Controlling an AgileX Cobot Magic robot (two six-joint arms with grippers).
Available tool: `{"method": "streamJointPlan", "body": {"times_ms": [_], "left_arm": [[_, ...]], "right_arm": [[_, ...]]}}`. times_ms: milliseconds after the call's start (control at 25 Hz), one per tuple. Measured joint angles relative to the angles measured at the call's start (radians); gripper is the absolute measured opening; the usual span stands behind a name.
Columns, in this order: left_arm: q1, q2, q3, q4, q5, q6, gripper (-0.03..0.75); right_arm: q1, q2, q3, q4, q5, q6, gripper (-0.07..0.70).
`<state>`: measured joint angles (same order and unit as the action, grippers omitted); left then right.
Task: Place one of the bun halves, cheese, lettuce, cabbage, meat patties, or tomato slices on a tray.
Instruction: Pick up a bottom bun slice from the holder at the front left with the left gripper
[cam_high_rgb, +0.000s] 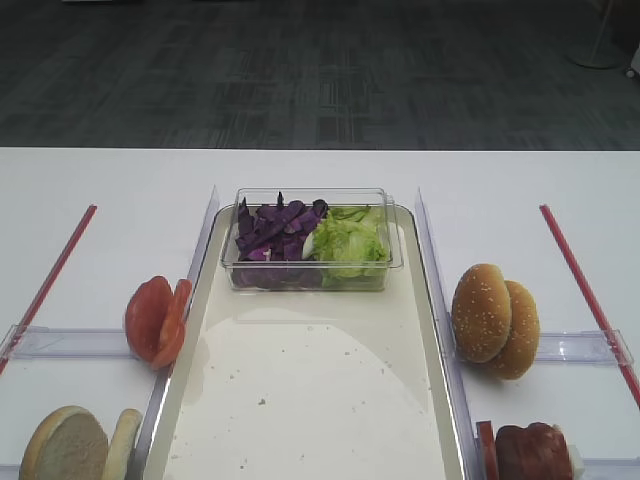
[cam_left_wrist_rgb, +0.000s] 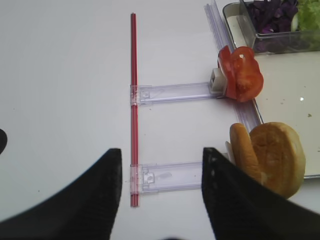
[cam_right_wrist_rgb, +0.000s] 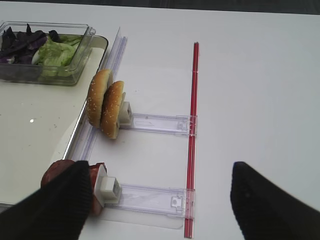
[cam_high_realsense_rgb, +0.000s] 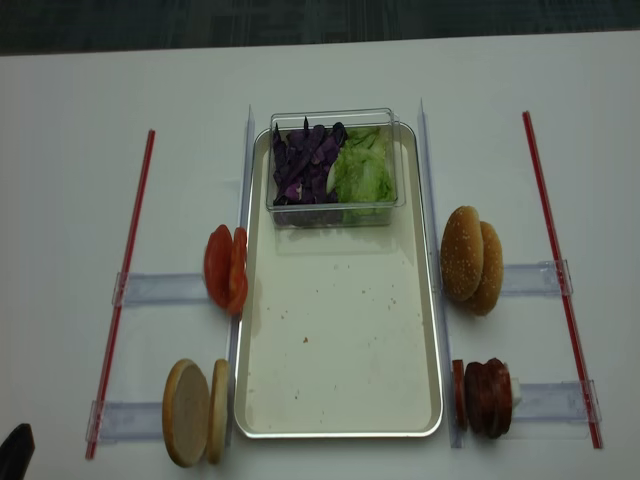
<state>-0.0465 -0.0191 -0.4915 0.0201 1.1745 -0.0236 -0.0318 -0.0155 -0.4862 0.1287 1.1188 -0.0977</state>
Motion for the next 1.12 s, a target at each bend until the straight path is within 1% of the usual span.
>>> {"method": "streamJointPlan", "body": {"times_ms": [680,760,1000,1040,1120], "left_arm": [[-0.01,0.0,0.0,-0.014,0.0,0.0,0.349],[-0.01,0.02,0.0,-0.02,0.002,0.0,0.349],[-0.01,0.257,-0.006,-0.045,0.009,-0.012,0.349],[-0.01,0.331,-0.008,-0.049,0.01,-0.026,0.349],[-0.01,0.396,-0.011,-0.049,0.017,-0.04,0.349]], "right_arm": [[0.0,0.0,0.0,0.0,0.0,0.0,0.589],[0.0,0.0,0.0,0.0,0.0,0.0,0.589],[0.0,0.0,0.0,0.0,0.0,0.0,0.589],[0.0,0.0,0.0,0.0,0.0,0.0,0.589],[0.0,0.0,0.0,0.0,0.0,0.0,0.589]]}}
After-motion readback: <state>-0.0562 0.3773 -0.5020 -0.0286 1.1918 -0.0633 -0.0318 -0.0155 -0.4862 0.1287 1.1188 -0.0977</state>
